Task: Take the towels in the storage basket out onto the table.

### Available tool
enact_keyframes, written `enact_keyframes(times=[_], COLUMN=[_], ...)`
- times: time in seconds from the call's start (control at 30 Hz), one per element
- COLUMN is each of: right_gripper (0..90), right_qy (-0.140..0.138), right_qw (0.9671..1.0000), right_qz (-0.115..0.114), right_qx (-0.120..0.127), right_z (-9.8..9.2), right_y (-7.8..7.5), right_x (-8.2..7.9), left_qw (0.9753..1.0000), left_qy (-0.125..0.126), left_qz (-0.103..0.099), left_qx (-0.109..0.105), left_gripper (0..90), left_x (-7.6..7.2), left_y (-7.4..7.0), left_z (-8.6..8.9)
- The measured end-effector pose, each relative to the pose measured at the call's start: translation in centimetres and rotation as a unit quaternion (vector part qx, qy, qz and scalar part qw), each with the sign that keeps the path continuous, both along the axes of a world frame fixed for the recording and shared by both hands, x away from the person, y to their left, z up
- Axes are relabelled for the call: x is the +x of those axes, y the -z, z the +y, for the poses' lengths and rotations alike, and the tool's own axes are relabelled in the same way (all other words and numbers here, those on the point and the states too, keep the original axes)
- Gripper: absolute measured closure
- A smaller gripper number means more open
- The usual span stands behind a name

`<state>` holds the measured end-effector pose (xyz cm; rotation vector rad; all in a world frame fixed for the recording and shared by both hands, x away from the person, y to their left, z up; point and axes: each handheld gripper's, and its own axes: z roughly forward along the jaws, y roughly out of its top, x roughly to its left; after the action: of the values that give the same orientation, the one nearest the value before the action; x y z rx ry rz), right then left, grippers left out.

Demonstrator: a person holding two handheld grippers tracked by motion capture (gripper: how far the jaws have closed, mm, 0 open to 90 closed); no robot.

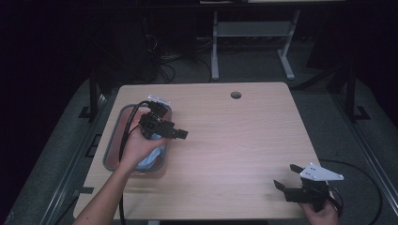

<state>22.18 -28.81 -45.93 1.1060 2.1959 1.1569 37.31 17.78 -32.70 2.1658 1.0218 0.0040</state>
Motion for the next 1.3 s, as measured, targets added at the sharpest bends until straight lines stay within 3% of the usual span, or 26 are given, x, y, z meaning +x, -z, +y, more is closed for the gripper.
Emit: enact_keyframes(times=[0.5, 0.83, 1.07, 1.13, 1.3], right_gripper=[14.7, 14.7, 14.7, 14.7, 14.7], right_qy=[0.001, 0.000, 0.006, 0.007, 0.003], right_qw=[1.0000, 1.0000, 1.0000, 1.0000, 1.0000], right_qz=[0.000, -0.002, -0.002, -0.002, 0.000], right_qx=[-0.001, -0.003, -0.002, 0.000, -0.002], right_z=[0.0, 0.1, -0.2, -0.4, 0.0], right_y=[0.0, 0.0, -0.1, -0.1, 0.0], right_x=[0.0, 0.0, 0.0, 0.0, -0.1], left_qw=[0.9985, 0.9950, 0.9919, 0.9896, 0.9871], left_qy=[-0.053, -0.097, -0.118, -0.123, -0.130], left_qz=[-0.001, 0.008, 0.017, 0.020, 0.031], left_qx=[0.013, 0.023, 0.044, 0.071, 0.088], left_gripper=[23.5, 23.6, 23.6, 23.6, 27.1], left_x=[0.2, 0.3, 0.4, 0.4, 0.6], left_y=[0.2, 1.5, 3.0, 3.7, 4.6], left_z=[5.2, 8.1, 8.9, 8.9, 8.9])
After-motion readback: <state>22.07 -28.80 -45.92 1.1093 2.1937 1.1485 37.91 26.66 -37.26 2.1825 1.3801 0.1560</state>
